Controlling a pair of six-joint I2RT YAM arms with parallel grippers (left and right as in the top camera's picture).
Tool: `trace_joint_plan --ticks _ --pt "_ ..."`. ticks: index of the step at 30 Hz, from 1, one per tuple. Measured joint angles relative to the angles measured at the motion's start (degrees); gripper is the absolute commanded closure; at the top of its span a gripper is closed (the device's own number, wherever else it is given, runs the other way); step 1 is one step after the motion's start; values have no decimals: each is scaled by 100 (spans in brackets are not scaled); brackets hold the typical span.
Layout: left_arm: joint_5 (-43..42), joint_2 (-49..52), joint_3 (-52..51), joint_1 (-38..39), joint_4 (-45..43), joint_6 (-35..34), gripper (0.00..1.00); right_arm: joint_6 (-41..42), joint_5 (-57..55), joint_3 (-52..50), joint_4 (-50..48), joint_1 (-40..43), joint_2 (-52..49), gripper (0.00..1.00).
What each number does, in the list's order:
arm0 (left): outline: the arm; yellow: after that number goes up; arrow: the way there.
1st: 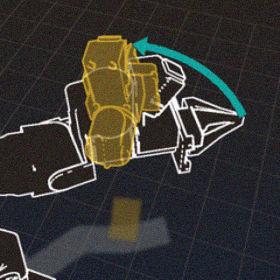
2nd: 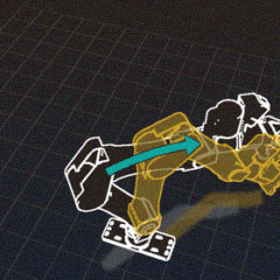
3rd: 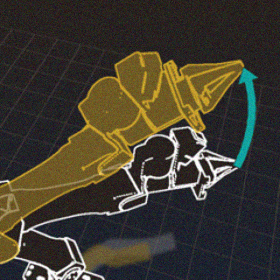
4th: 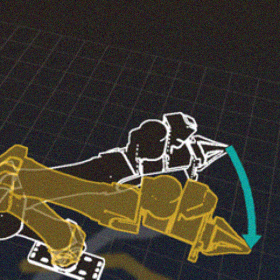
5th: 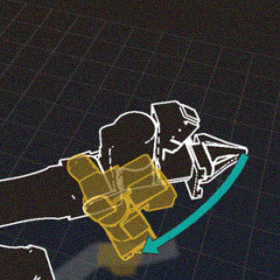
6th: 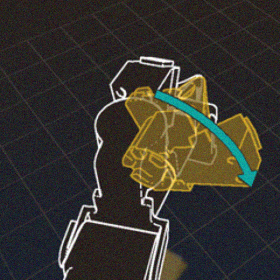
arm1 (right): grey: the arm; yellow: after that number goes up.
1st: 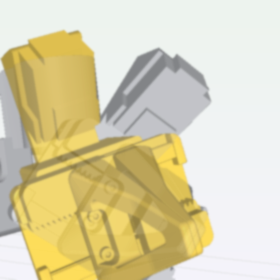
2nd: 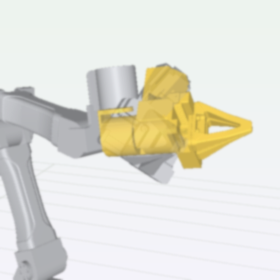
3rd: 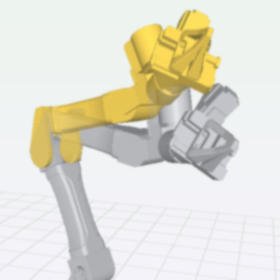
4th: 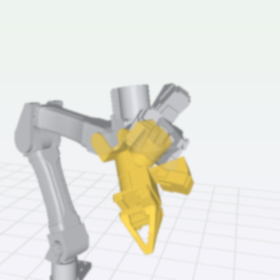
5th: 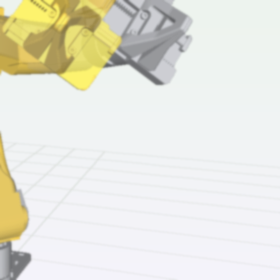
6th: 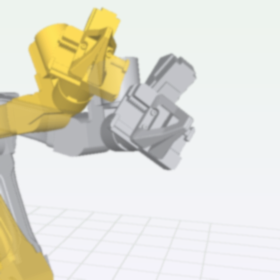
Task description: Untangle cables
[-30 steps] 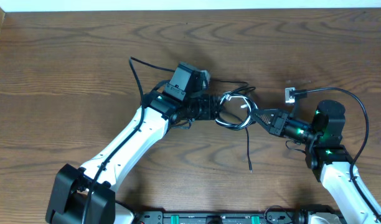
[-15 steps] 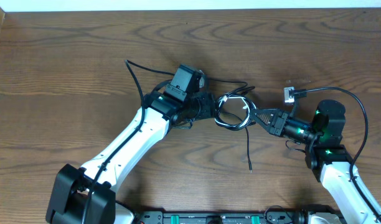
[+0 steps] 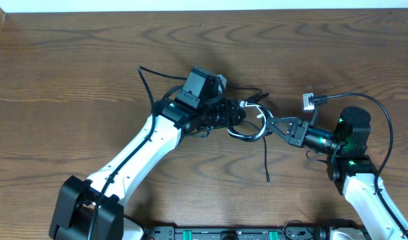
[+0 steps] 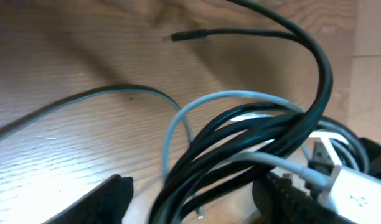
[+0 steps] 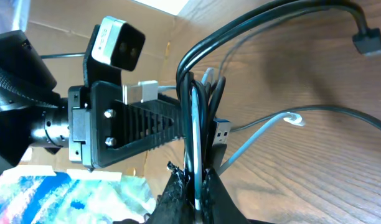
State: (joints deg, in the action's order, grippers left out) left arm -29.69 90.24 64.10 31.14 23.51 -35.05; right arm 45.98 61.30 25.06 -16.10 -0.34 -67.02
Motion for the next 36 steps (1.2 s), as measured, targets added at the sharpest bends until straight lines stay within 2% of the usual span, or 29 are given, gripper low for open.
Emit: trace_joint_plan --ticks 2,3,10,18,23,28,32,36 --pt "13 0 0 98 -57 -13 89 44 42 0 -63 2 0 99" --pt "46 0 0 131 -57 -11 92 70 44 0 -92 22 2 99" --pt "59 0 0 46 -155 -61 92 -74 -90 0 -103 48 0 99" --pt "-715 0 -17 -450 -968 -1141 92 -765 -697 4 -118 -173 0 99" --pt "-861 0 -76 -570 -1283 -1650 93 -929 -1036 46 160 -431 2 99" --pt "-1043 7 -90 -553 -1285 -1928 92 -1110 -1827 96 990 -636 20 99" --pt "-1436 55 -105 -553 -1423 -2057 92 -1217 -2511 107 1027 -651 57 99" --pt "-2052 96 -155 -560 -1967 -2131 92 -1287 -3010 109 887 -680 81 99"
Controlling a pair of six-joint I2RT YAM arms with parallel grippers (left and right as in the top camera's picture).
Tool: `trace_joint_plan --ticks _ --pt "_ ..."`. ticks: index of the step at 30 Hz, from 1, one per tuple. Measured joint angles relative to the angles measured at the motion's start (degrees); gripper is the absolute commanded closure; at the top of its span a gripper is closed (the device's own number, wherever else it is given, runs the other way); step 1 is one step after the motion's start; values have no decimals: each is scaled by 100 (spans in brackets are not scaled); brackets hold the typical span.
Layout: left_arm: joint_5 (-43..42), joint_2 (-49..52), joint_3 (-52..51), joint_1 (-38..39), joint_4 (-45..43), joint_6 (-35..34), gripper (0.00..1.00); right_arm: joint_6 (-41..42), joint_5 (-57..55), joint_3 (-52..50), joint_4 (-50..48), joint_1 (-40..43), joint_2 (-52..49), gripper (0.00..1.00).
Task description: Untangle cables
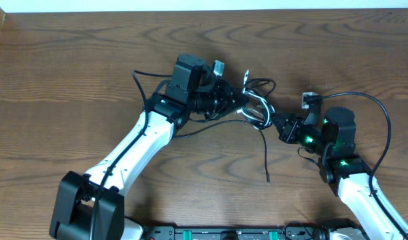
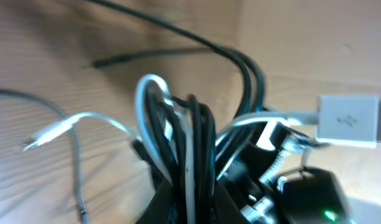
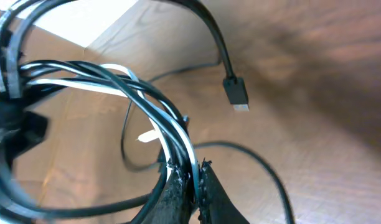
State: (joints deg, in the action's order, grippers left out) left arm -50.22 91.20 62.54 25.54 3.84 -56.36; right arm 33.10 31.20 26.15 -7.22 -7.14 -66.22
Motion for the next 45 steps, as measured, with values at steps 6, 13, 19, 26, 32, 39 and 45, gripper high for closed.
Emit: trace_joint_plan --ticks 6,13,19,26,32,39,45 --pt "-892 37 -35 -63 -1075 -74 93 -216 -236 9 -214 -13 39 99" --pt "-1788 138 -92 -87 -2282 153 92 -592 -424 114 -271 -37 138 99" --pt "-2205 205 -107 -120 -2518 789 92 -756 -820 192 -120 -107 214 99" --pt "-2378 221 -107 -492 -2356 1386 92 -804 -525 190 -72 -59 216 73" --pt "-1303 83 -33 -750 -872 1421 92 -809 -273 -83 264 142 186 58" --pt "-90 13 -15 -769 -223 1331 92 -72 466 -105 205 144 407 49" --pt "-232 13 -15 -769 -282 2076 92 870 938 -105 210 144 411 37"
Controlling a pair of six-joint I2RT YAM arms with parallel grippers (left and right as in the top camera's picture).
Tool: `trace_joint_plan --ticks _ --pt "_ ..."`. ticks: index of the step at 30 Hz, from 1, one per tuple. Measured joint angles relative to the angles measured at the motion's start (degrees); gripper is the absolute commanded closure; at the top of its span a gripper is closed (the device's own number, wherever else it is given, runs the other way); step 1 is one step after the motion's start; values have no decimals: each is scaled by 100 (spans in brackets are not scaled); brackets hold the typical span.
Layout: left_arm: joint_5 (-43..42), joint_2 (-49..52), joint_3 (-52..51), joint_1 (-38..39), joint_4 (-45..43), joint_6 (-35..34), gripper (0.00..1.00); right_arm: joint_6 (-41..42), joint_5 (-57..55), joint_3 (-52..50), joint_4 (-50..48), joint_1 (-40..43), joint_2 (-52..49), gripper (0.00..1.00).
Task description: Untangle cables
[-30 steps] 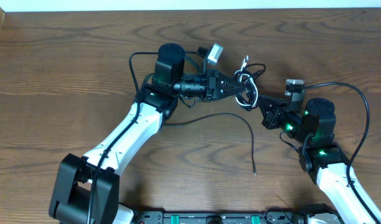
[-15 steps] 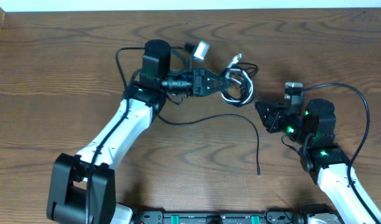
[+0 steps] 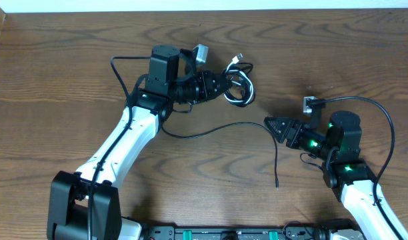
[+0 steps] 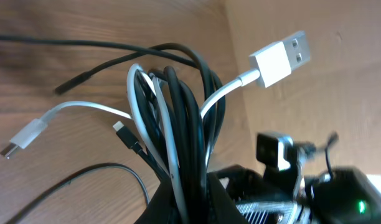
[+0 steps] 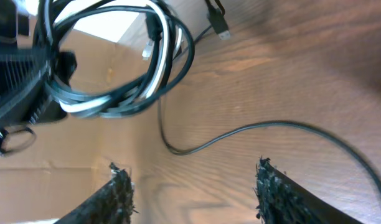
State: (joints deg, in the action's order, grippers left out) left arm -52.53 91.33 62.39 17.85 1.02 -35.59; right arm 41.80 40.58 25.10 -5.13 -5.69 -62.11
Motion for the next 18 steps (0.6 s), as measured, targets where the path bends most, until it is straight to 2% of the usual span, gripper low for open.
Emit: trace_joint_plan --ticks 6,15,18 --pt "-1147 -2 0 0 -282 1069 92 732 72 0 -229 0 -2 42" --pt "-1657 -2 0 83 -297 1384 92 1239 120 -2 -861 -7 -2 42" --pt "-1681 -2 0 186 -295 1416 92 1311 125 -2 -1064 -20 -2 47"
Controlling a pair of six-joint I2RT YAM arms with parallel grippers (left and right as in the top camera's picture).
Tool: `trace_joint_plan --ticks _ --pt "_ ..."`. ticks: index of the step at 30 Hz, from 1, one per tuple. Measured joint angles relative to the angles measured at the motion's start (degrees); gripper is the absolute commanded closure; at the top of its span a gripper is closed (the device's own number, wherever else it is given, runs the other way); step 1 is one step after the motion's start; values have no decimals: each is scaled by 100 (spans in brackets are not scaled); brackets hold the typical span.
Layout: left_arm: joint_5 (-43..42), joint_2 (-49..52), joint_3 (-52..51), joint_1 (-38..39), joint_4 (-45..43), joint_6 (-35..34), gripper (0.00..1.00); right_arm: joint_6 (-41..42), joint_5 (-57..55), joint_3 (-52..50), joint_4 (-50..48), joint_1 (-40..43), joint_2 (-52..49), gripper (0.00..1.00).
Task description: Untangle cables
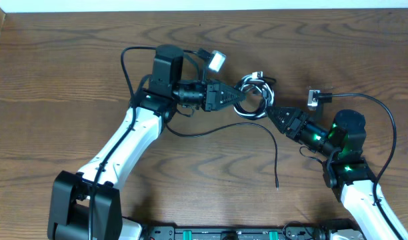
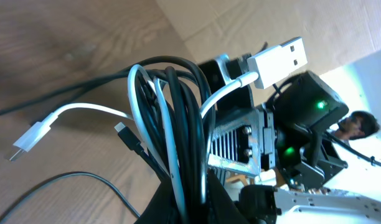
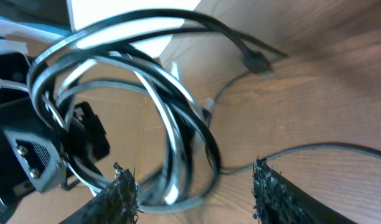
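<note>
A looped bundle of black and white cables (image 1: pixel 255 97) hangs from my left gripper (image 1: pixel 233 97), which is shut on it near the table's middle. In the left wrist view the bundle (image 2: pixel 178 118) rises from the shut left gripper (image 2: pixel 187 190); a white USB plug (image 2: pixel 279 59) and a small white plug (image 2: pixel 23 144) stick out. My right gripper (image 1: pixel 276 117) stands open just right of the loop. In the right wrist view the bundle's loop (image 3: pixel 150 93) hangs ahead of and partly between the spread fingers of the right gripper (image 3: pixel 193 186).
A thin black cable (image 1: pixel 276 157) trails from the left arm across the table, its free end toward the front. Another black cable with a silver plug (image 1: pixel 315 99) arcs round the right arm. A white USB plug (image 1: pixel 216 61) sticks up behind the left gripper.
My left gripper has swung the bundle to the right, toward the right arm. The right gripper, still open, has come up to the loop's right edge.
At first my right gripper was shut on the bundle with the left fingers spread around it. Then both were shut on it. Later the right was open and apart while the left held the bundle farther back-left. Now the two have come close again.
</note>
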State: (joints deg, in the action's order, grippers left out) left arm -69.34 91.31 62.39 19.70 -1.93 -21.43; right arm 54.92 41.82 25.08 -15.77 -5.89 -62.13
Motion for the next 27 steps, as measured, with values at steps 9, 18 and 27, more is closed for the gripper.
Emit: trace_joint_plan --ticks 9,18,27 --pt "-813 0 0 151 -140 50 92 35 -57 2 -131 -96 -24 99" --pt "-946 -28 0 107 -155 50 92 -896 664 -24 -1185 -7 -116 99" --pt "466 -87 11 107 520 70 92 -1178 1939 -39 -2170 31 -122 99"
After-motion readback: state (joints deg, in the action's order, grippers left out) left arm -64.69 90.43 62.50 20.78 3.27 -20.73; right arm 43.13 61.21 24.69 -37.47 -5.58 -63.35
